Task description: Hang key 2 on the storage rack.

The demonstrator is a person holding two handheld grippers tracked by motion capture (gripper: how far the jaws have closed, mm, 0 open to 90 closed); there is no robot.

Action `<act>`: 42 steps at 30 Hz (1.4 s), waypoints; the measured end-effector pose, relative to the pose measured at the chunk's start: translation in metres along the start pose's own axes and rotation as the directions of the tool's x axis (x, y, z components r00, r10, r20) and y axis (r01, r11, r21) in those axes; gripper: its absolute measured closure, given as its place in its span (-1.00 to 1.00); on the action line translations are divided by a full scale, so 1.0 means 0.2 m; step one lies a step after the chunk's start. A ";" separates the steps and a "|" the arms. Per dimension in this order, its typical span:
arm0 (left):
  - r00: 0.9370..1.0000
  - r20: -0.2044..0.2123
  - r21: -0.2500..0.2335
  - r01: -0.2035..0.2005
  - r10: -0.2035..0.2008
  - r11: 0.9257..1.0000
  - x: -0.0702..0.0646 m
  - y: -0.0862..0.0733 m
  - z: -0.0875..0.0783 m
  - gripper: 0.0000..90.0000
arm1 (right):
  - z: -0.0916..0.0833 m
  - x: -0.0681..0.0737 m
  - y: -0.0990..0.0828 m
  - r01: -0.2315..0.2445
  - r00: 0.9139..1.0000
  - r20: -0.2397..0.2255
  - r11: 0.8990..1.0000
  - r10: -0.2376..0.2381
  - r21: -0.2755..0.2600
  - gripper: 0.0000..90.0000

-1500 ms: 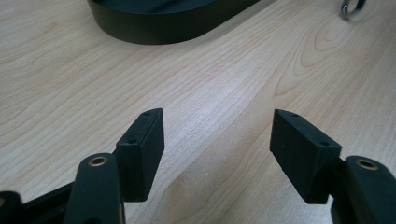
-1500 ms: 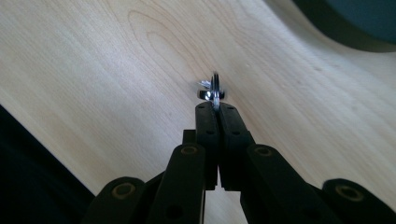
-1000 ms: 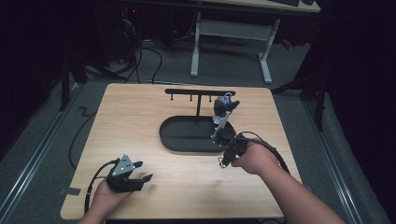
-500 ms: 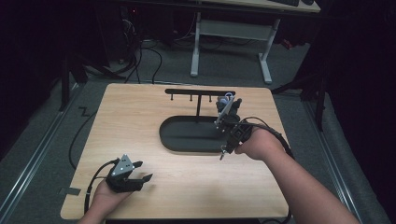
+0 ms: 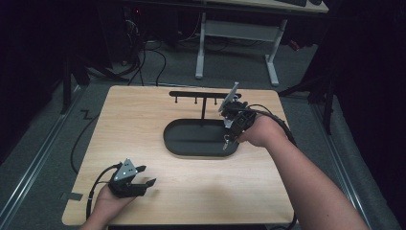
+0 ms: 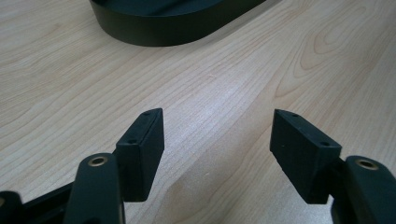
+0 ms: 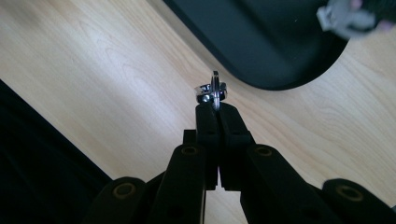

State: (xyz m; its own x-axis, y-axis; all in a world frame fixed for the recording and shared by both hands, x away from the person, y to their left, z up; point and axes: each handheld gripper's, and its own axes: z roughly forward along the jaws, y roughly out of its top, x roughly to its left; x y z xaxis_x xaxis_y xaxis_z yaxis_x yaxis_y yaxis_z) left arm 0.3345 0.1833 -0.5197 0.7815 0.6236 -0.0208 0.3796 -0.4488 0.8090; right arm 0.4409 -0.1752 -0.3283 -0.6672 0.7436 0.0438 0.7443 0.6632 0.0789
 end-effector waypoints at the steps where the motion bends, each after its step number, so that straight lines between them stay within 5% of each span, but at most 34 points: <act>1: 1.000 0.002 0.001 -0.002 0.002 1.000 0.00 0.00 0.00 -0.21 | 0.00 -0.01 0.02 0.003 1.000 -0.002 1.000 -0.003 0.000 0.98; 42: 1.000 0.000 -0.010 0.015 -0.015 1.000 0.02 -0.01 -0.03 -0.20 | -0.11 -0.14 0.39 -0.072 0.997 0.035 0.997 0.072 -0.011 0.98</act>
State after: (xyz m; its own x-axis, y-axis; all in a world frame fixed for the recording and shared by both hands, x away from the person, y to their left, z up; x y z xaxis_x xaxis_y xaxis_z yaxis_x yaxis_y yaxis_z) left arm 0.3329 0.1903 -0.5179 0.7759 0.6300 -0.0331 0.3865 -0.4332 0.8142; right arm 0.5165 -0.1454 -0.3007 -0.6101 0.7922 0.0147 0.7901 0.6069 0.0865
